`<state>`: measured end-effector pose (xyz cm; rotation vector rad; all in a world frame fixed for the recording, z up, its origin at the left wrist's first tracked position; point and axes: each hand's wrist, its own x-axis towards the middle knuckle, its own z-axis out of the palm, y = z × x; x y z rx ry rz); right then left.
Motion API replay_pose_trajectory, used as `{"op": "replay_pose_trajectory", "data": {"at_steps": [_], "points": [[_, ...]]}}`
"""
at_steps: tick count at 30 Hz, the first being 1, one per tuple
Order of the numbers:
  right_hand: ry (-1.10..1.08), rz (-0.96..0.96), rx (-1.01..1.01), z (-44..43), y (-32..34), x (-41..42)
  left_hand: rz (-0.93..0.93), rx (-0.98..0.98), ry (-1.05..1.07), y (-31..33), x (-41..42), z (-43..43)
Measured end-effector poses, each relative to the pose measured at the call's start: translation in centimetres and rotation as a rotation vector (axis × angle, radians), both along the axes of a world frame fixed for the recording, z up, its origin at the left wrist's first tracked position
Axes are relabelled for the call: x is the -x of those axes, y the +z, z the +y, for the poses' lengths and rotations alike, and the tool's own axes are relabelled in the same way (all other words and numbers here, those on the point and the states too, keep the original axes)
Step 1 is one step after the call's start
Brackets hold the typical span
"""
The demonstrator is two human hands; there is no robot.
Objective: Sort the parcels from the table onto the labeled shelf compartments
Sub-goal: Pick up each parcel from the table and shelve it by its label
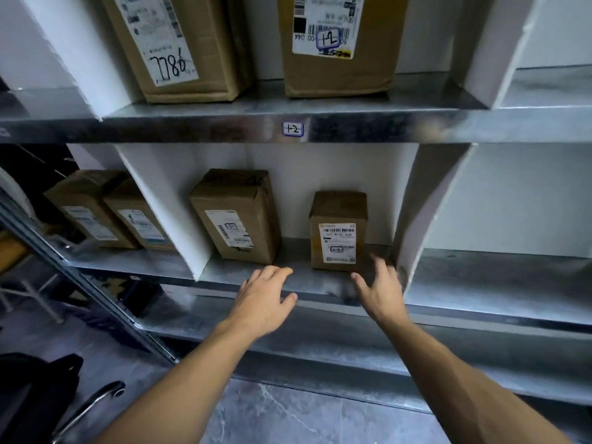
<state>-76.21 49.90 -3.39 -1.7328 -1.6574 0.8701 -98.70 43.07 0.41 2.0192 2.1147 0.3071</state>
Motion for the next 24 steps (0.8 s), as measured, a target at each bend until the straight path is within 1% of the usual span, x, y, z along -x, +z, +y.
{"op": "replay_pose_trajectory", "data": {"at_steps": [5,7,11,13,17,24], "points": [[0.101,-0.259,-0.144,-5.6,-0.5,-1.7,-0.005,0.016,-0.079,0.7,-1.3,-3.4],[0.158,-0.390,-0.191,-8.3,-0.1,-2.6,0.008,0.034,-0.136,0.9,-2.0,-4.9],[0.206,-0.676,-0.209,-13.9,0.6,-4.7,0.028,0.050,-0.243,0.7,-4.2,-7.9],[0.198,-0.769,-0.181,-16.4,1.1,-6.1,0.036,0.057,-0.286,0.3,-5.7,-9.2],[0.137,-0.879,-0.138,-21.2,1.1,-9.6,0.067,0.060,-0.371,-0.4,-9.4,-11.6],[-0.021,-0.930,-0.033,-27.7,1.4,-17.0,0.067,0.043,-0.569,-0.3,-17.2,-14.0]]}}
